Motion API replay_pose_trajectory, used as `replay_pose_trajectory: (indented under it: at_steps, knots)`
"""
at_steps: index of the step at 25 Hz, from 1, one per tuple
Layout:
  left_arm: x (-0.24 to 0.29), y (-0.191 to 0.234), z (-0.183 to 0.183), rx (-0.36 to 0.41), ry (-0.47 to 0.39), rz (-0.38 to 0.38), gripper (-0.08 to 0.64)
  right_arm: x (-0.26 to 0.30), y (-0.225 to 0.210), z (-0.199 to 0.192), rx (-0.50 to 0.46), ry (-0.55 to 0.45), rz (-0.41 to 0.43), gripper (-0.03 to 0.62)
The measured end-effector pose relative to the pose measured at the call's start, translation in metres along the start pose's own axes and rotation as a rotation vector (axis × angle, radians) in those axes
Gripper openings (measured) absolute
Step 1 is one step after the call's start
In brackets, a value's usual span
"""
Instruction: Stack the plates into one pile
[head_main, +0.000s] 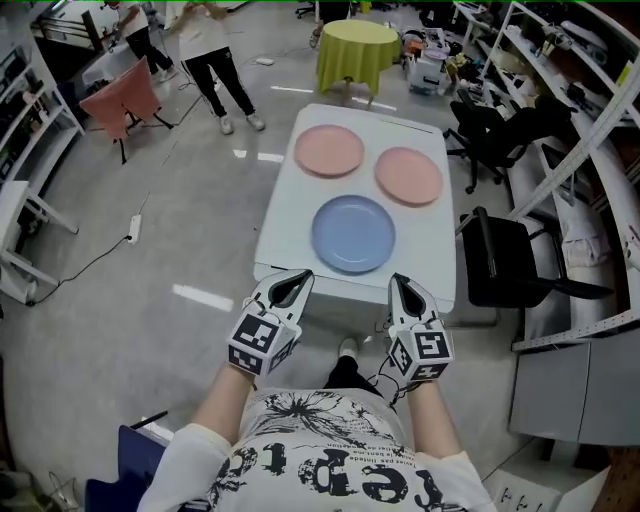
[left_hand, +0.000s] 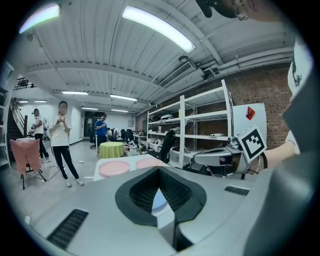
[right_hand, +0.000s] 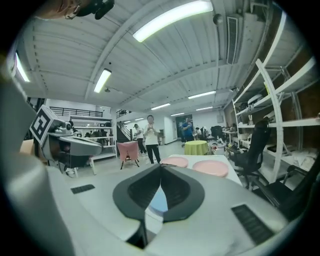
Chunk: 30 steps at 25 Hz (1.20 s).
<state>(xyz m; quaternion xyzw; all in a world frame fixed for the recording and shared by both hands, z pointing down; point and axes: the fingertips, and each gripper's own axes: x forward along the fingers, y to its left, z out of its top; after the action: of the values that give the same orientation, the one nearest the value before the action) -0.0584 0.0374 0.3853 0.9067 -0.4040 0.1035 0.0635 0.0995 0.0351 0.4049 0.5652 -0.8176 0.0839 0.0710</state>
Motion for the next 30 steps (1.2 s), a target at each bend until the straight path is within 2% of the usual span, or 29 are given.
replay_pose_trajectory:
  at_steps: [3,7,12,17,21,26,30]
  knots:
    - [0.055,0.02,0.011,-0.019,0.012,0.047,0.003,0.046,-0.047,0.012,-0.008,0.01,0.024,0.006]
    - [0.126,0.05,0.03,-0.056,-0.013,0.104,0.003,0.105,-0.105,0.024,-0.077,0.04,0.052,0.006]
    - [0.185,0.082,0.039,-0.098,-0.02,0.148,0.003,0.163,-0.147,0.034,-0.081,0.066,0.093,0.006]
    - [0.22,0.109,0.036,-0.111,-0.002,0.165,0.003,0.209,-0.157,0.033,-0.08,0.097,0.135,0.006]
    - [0.243,0.142,0.034,-0.133,0.019,0.209,0.003,0.245,-0.158,0.035,-0.081,0.121,0.158,0.006]
    - [0.269,0.189,0.029,-0.177,0.039,0.232,0.003,0.298,-0.16,0.041,-0.068,0.136,0.136,0.006]
    - [0.29,0.237,0.025,-0.185,0.05,0.21,0.003,0.351,-0.16,0.039,-0.044,0.17,0.098,0.006]
